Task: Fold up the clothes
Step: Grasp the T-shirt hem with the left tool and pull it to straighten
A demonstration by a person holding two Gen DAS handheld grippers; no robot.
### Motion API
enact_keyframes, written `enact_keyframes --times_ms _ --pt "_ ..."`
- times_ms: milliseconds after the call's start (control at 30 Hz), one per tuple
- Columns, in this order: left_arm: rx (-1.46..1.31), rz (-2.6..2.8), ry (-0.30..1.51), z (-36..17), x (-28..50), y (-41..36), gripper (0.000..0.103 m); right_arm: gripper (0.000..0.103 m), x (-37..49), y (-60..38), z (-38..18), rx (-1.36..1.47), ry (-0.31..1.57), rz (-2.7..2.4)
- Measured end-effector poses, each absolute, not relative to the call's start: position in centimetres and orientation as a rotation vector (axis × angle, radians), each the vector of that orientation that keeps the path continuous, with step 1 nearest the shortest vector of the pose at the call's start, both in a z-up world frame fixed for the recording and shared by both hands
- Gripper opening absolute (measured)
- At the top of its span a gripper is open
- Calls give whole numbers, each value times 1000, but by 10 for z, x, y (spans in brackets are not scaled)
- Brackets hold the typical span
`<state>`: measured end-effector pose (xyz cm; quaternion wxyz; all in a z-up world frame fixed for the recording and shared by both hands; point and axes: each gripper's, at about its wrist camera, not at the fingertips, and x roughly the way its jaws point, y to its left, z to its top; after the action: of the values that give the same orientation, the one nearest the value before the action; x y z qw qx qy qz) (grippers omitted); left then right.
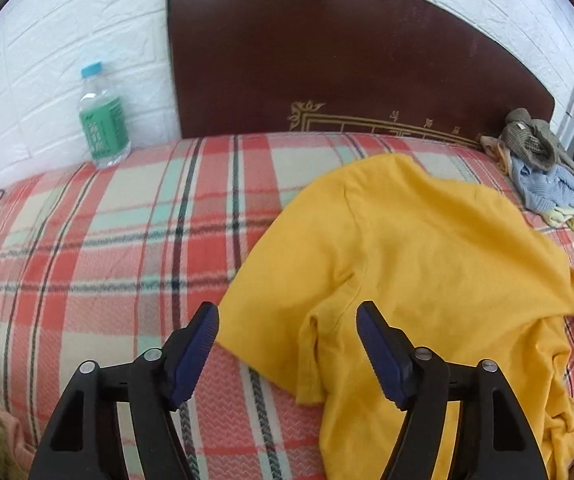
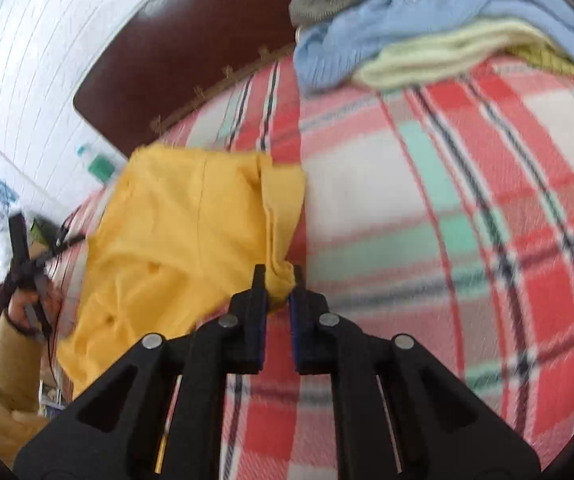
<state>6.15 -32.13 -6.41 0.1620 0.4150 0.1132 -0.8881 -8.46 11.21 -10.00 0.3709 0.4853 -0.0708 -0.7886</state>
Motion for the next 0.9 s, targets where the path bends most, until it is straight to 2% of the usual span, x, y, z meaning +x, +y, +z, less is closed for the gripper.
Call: enact_keyframes --times_ms 133,200,233,400,467,667,767,833,867,900 --pt "1227 -2570 215 -57 40 -314 81 31 -76 120 -88 1226 -110 -2048" --pt "1247 -2580 150 -54 28 -310 81 57 -79 126 -68 1147 -109 -2112" --pt "1257 -2588 122 -53 22 -307 81 60 -82 126 -58 1101 -109 -2129" --pt "1319 -2624 16 -53 -17 -299 81 61 -105 76 -39 991 51 -2092" --pt "1332 -2627 -8 -54 -31 -301 81 61 -123 50 -48 1017 90 -2034" --pt "1440 -2646 85 -70 -55 -319 81 64 -171 -16 -87 1151 130 -1819" --pt "1533 -2632 56 -87 -61 -318 81 66 -176 -38 -100 1175 181 -1757" --pt "1586 -2624 25 -98 -63 -316 81 63 -170 -47 -99 1147 236 -1727" --pt "1574 -2639 21 -99 -60 -316 81 43 -166 -53 -98 1136 274 -1712" --pt "1565 -2648 40 -99 -58 -316 77 13 -160 -59 -98 1131 325 -1696"
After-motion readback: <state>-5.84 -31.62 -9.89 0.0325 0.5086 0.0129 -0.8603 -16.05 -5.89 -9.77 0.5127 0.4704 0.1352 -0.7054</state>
